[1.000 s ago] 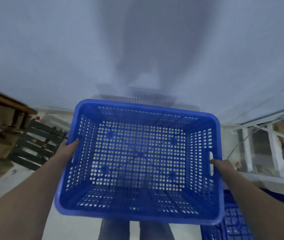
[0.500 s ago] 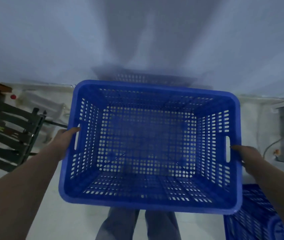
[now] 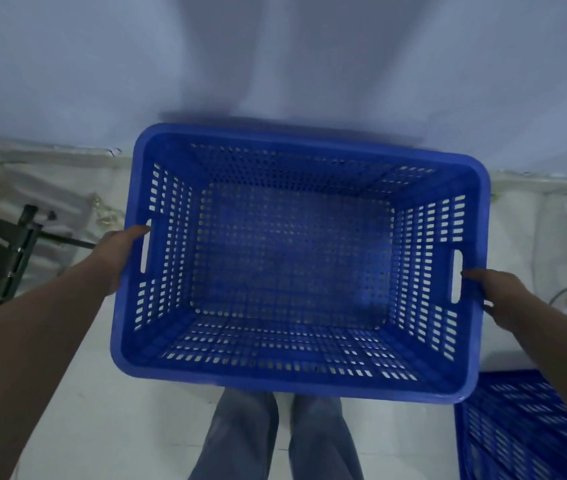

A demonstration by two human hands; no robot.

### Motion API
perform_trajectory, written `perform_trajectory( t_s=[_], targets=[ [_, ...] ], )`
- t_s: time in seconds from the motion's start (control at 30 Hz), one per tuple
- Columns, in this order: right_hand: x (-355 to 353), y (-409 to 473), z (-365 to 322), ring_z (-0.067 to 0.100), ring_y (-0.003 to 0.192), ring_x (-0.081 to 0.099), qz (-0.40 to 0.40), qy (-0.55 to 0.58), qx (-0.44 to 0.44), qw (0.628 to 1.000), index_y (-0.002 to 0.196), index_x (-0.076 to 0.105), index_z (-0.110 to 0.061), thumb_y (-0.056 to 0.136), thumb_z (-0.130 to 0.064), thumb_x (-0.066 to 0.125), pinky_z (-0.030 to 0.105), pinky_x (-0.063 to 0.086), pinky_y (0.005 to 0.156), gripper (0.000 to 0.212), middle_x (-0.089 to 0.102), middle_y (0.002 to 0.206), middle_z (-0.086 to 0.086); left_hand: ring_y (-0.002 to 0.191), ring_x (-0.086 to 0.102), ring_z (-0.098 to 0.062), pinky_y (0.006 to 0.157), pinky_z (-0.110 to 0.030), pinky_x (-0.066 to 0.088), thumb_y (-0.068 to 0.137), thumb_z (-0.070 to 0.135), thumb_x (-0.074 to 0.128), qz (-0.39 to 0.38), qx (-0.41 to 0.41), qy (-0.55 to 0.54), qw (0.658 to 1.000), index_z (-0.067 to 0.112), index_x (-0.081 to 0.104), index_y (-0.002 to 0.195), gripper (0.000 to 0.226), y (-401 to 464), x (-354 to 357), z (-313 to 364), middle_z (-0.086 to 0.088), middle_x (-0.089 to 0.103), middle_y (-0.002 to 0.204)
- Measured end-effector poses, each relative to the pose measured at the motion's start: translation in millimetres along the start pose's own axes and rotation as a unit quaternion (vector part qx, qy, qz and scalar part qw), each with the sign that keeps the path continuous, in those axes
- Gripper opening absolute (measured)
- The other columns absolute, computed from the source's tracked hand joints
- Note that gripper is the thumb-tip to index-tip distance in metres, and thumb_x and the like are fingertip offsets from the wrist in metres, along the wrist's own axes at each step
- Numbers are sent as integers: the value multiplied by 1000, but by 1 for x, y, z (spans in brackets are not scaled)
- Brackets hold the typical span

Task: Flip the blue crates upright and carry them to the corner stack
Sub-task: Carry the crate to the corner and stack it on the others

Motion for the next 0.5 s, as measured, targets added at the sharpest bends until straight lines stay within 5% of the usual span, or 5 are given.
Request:
perform_trajectory(
  t_s=[0.1, 0.3, 0.4, 0.5],
  targets=[
    [9, 7, -2, 26, 73, 52, -6, 7, -2, 1000, 119, 49, -2, 91, -10, 56, 41, 40, 83, 30, 51, 112, 13, 75, 60, -26, 84, -47, 47, 89, 38, 58, -6, -2, -5, 1000, 12, 57, 117, 38, 7, 6, 5, -10, 61, 111],
    [18, 15, -18, 29, 79, 53, -7, 18, -2, 1000, 134, 45, 1, 91, -12, 56, 43, 40, 81, 46, 52, 112, 15, 70, 53, -19, 86, -41, 41, 92, 33, 55, 11, 1, -9, 1000, 16, 50, 109, 24, 9, 13, 17, -8, 55, 113],
    [21, 16, -31, 25, 72, 53, -11, 23, -10, 1000, 133, 46, 1, 91, -13, 57, 43, 41, 82, 45, 55, 119, 17, 71, 54, -19, 86, -41, 41, 91, 34, 55, 13, -1, -24, 1000, 15, 53, 116, 31, 8, 15, 21, -11, 58, 127],
    [22, 19, -41, 29, 85, 54, -11, 29, -6, 1000, 135, 45, 0, 91, -13, 58, 41, 41, 82, 48, 52, 111, 12, 79, 56, -25, 87, -41, 41, 92, 35, 54, 22, -2, -30, 999, 14, 52, 129, 43, 4, 15, 29, -11, 55, 137]
  ],
)
Point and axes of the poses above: each hand's wrist, its own y-axis towards the middle knuckle, its own x-axis out of the palm, z = x × y, the point moved 10 cm from there along y, towards the middle knuckle
